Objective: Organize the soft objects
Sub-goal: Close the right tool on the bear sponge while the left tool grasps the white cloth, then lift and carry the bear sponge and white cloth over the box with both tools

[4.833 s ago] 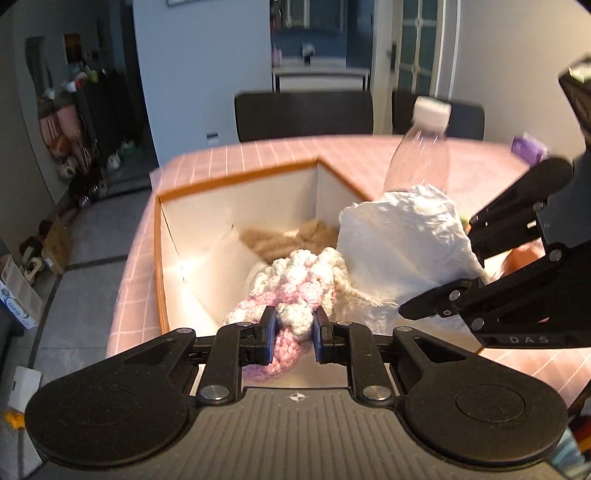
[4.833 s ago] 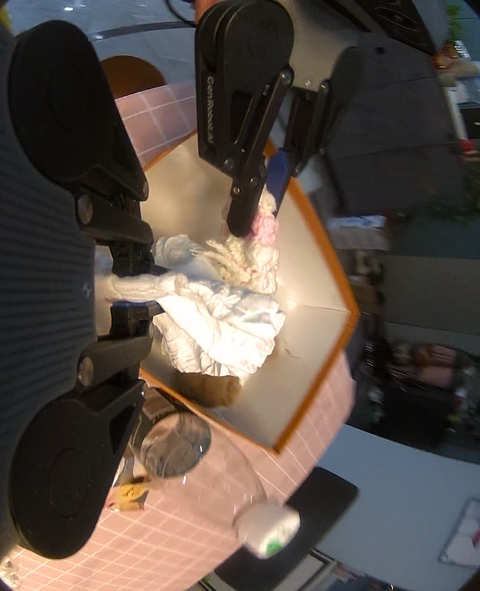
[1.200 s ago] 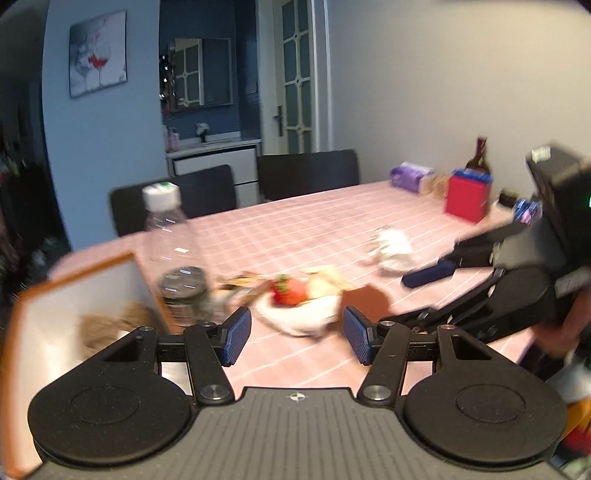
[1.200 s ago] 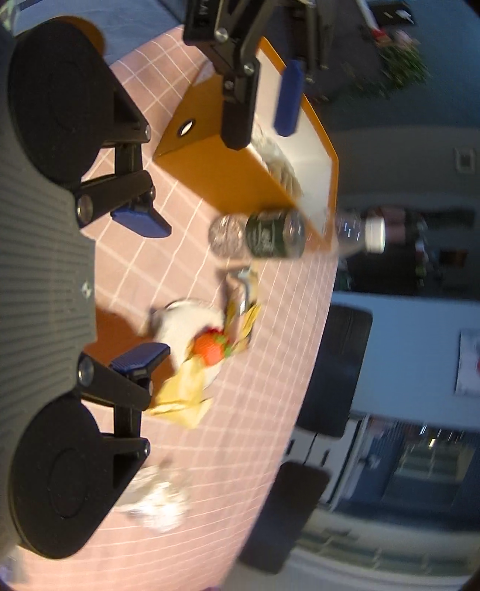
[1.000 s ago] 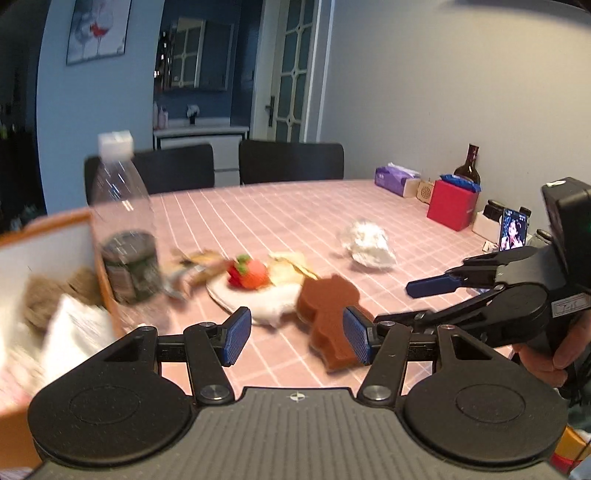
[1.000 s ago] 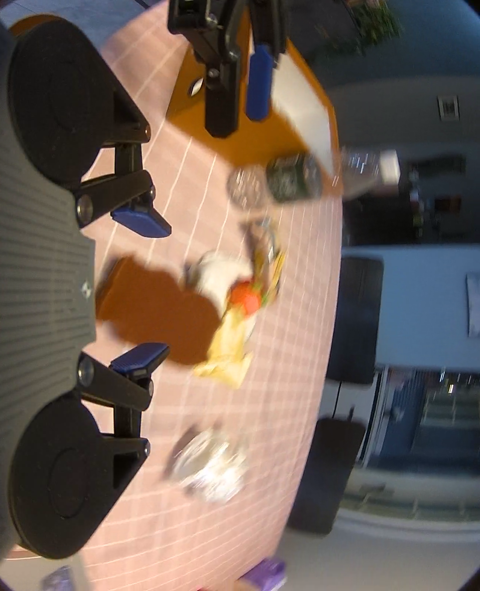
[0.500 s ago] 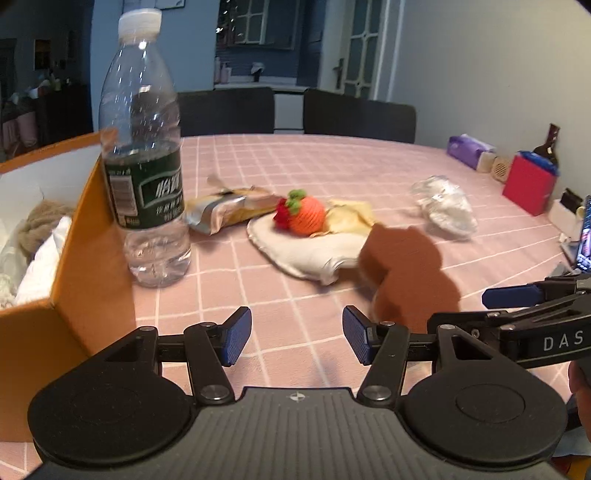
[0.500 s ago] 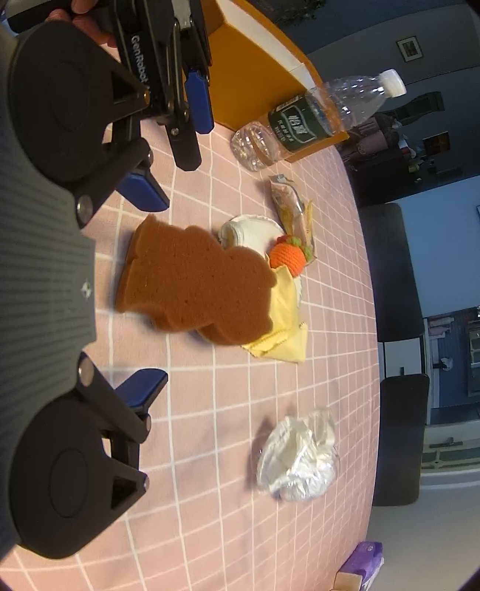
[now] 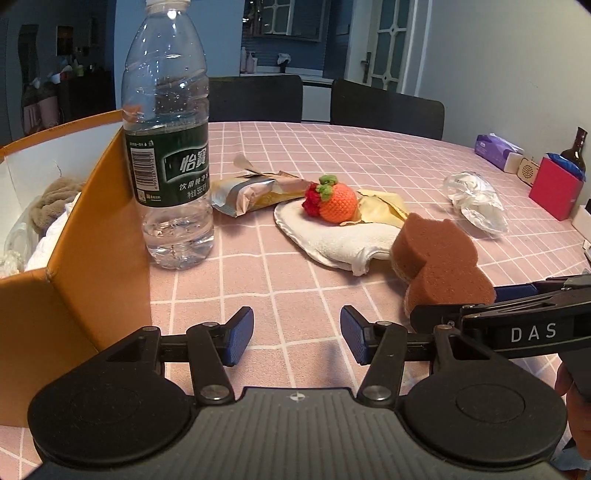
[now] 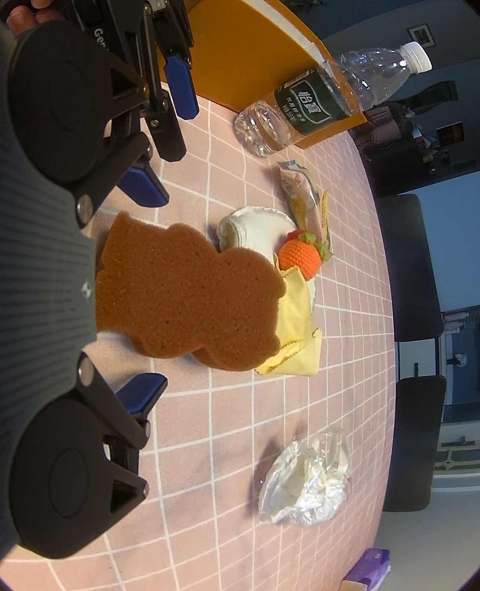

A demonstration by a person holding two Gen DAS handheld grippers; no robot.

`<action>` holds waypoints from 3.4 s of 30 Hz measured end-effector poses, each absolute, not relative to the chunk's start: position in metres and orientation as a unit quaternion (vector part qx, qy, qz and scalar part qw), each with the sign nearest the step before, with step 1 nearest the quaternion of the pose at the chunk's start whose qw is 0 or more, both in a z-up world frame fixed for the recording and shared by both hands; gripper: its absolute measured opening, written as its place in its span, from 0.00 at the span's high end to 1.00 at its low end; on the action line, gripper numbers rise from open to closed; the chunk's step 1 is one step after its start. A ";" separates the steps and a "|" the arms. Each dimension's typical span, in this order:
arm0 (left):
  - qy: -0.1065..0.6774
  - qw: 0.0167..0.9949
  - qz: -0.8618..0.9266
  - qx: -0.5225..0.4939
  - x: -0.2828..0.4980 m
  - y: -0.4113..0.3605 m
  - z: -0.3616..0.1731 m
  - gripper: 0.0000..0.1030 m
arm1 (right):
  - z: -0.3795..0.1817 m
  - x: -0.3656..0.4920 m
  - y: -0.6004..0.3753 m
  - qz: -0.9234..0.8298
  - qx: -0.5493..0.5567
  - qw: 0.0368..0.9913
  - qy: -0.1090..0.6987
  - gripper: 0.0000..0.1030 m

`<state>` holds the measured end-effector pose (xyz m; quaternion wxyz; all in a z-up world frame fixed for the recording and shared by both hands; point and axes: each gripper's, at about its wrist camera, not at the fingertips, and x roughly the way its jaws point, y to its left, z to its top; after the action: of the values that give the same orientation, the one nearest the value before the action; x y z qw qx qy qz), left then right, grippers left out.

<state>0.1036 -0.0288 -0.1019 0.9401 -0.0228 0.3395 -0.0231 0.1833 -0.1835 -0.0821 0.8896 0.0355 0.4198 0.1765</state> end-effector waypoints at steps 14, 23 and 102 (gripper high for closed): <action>0.335 0.941 -0.052 -0.009 0.108 -0.037 -0.104 0.37 | -0.083 0.185 -0.190 0.180 0.037 0.892 0.413 0.31; 0.312 0.943 -0.092 0.070 0.130 -0.062 -0.099 0.30 | -0.070 0.194 -0.217 0.149 0.038 0.904 0.398 0.30; 0.147 0.988 -0.045 0.018 -0.015 0.020 0.038 0.84 | 0.037 0.090 -0.175 0.281 -0.010 0.916 0.288 0.29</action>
<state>-0.0150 0.0201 0.0379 0.9880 0.0177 0.1469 -0.0447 0.0903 -0.1754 0.0369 0.9156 -0.0098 0.2879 0.2806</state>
